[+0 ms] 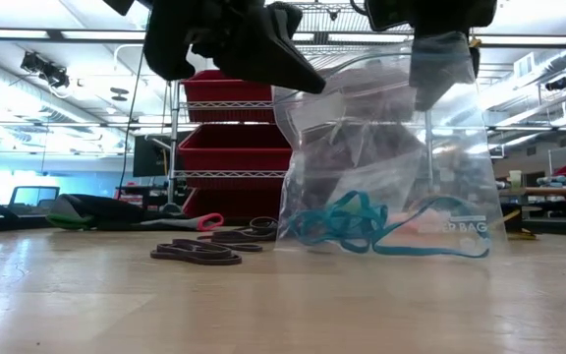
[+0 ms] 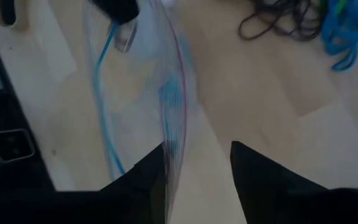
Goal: Sort rubber bands
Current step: Put the blue rubber band into the transparent zip bag
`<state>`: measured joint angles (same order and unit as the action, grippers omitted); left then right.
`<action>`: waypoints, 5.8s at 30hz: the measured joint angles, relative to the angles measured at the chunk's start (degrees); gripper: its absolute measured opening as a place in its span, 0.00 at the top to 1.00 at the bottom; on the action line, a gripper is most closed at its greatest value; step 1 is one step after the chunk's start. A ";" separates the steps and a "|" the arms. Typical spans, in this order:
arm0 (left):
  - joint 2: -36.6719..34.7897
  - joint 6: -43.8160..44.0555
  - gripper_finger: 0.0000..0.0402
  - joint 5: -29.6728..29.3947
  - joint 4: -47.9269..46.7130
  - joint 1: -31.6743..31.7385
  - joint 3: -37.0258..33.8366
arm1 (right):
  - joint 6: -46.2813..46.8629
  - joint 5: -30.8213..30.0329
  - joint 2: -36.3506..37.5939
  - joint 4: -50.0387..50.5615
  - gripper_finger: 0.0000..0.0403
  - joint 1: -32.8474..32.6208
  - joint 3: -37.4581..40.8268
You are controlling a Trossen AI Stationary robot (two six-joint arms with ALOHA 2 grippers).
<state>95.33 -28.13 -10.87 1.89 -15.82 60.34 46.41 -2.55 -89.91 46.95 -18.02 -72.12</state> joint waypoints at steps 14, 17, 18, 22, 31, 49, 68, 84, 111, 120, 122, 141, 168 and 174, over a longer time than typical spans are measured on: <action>0.02 -3.61 1.00 -5.63 1.51 -2.31 0.00 | 1.35 2.76 -5.25 -2.54 0.80 -2.21 2.27; 0.04 -3.59 1.00 -5.62 1.00 -2.31 0.00 | -0.08 2.40 -6.61 -2.54 0.87 -2.21 2.27; 0.04 -3.59 1.00 -5.62 0.82 -2.31 0.00 | -0.61 2.20 -6.61 -2.55 0.91 -2.25 2.27; 0.04 -3.57 1.00 -5.65 -0.92 -2.29 0.00 | -1.92 -0.41 -5.77 -2.20 0.98 -2.57 2.28; 0.04 -3.33 0.99 -5.73 -1.46 -2.31 0.00 | -1.83 -4.14 -2.55 -1.65 1.00 -3.30 2.05; 0.04 0.12 0.89 3.27 3.94 -0.99 -0.02 | -9.80 -8.79 -1.79 1.28 1.00 0.17 -4.31; 0.37 10.43 0.72 5.98 12.11 1.54 0.04 | -10.10 -10.06 -1.81 7.06 1.00 3.58 -4.28; -4.78 20.37 0.43 -12.74 -10.81 1.58 -1.85 | -8.01 -11.63 -1.84 9.49 1.00 2.34 -4.28; 0.85 25.68 0.46 -4.21 16.50 5.88 -9.79 | -5.96 -12.32 -1.86 7.23 1.00 2.34 -4.26; 4.16 26.92 0.46 -2.35 22.91 6.09 -9.79 | -6.00 -12.75 -1.86 7.33 1.00 2.34 -4.22; 3.37 26.92 0.46 -3.57 21.07 6.09 -9.79 | -6.02 -12.83 -1.86 7.36 1.00 2.36 -4.22; -1.27 30.99 0.46 -16.10 -7.85 6.43 -11.03 | -3.92 -13.86 -1.86 9.26 1.00 1.96 -4.22; 18.13 25.15 0.46 18.76 23.54 35.00 -9.66 | 6.55 -19.15 -1.86 8.90 1.00 -4.80 -3.24; 18.45 25.35 0.52 20.79 24.32 34.89 -9.19 | 7.62 -18.03 -1.86 6.28 1.00 -4.66 0.33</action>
<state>113.78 -2.78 9.92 26.21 19.07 51.14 54.02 -20.57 -91.77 53.22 -22.68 -71.79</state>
